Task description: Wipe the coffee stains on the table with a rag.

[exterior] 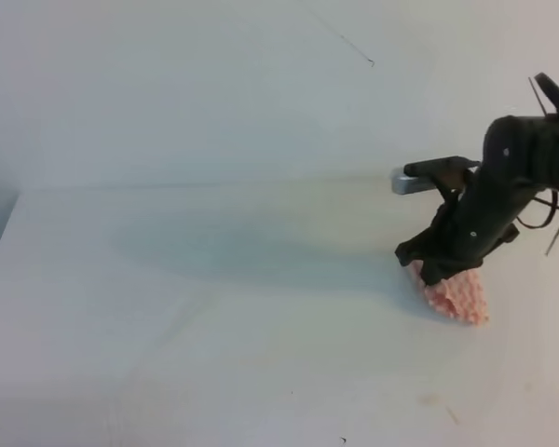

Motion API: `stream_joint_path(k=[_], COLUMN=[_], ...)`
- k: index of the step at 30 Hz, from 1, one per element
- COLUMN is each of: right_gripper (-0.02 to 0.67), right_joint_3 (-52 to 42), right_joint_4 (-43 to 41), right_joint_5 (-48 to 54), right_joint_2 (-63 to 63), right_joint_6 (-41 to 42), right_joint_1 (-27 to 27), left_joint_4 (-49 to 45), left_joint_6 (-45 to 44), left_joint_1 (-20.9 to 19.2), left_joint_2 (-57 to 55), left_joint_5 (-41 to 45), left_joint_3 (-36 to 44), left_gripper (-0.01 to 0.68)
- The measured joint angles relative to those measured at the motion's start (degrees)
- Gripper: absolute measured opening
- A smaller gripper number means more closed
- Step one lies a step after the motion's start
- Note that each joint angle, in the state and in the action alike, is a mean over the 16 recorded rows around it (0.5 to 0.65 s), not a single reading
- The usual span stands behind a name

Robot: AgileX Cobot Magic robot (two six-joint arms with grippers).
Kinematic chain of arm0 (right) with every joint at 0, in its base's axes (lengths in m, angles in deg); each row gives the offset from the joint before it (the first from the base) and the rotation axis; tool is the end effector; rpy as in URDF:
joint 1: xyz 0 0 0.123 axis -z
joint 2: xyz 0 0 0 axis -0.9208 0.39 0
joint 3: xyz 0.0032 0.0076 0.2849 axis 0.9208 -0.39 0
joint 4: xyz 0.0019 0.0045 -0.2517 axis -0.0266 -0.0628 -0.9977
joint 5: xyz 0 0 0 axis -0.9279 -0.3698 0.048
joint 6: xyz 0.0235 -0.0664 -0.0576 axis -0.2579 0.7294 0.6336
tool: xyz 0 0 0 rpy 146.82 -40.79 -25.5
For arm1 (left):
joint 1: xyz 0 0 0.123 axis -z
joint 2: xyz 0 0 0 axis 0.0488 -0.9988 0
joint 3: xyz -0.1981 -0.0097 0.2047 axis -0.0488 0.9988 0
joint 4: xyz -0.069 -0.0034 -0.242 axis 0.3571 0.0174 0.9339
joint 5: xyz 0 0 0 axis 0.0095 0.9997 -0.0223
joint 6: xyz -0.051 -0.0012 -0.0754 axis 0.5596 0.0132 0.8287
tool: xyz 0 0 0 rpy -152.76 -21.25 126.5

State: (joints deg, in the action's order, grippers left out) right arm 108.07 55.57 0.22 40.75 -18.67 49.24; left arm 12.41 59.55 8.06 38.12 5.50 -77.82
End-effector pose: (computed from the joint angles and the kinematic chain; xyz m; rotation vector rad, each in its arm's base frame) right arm 0.4254 0.1500 0.1542 -0.5437 2.8232 0.2519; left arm 0.0532 -0.0094 0.1842 -0.2073 1.8077 -0.3646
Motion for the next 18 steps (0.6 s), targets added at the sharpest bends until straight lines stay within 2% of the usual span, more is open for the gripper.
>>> stream_joint_path(k=[4,9,15,18], right_gripper=[0.057,0.199,0.372,0.394], right_joint_3=[-6.9,-12.2,-13.6,-13.6], right_joint_4=[-0.3,0.2,1.9,3.1], right_joint_5=[-6.3,-10.8,-11.2,-10.7], right_joint_2=[-3.9,-7.5,-10.8,-13.0], right_joint_6=[0.4,1.9,4.7,6.2], right_joint_1=[1.1,1.6,1.7,1.7], left_joint_4=[0.0,0.0,0.0,0.0], left_joint_6=[0.0,0.0,0.0,0.0], left_joint_1=[0.0,0.0,0.0,0.0], left_joint_2=[0.0,0.0,0.0,0.0], left_joint_5=[0.0,0.1,0.1,0.1], left_joint_3=[0.0,0.0,0.0,0.0], left_gripper=[-0.001,-0.001,-0.001,-0.001])
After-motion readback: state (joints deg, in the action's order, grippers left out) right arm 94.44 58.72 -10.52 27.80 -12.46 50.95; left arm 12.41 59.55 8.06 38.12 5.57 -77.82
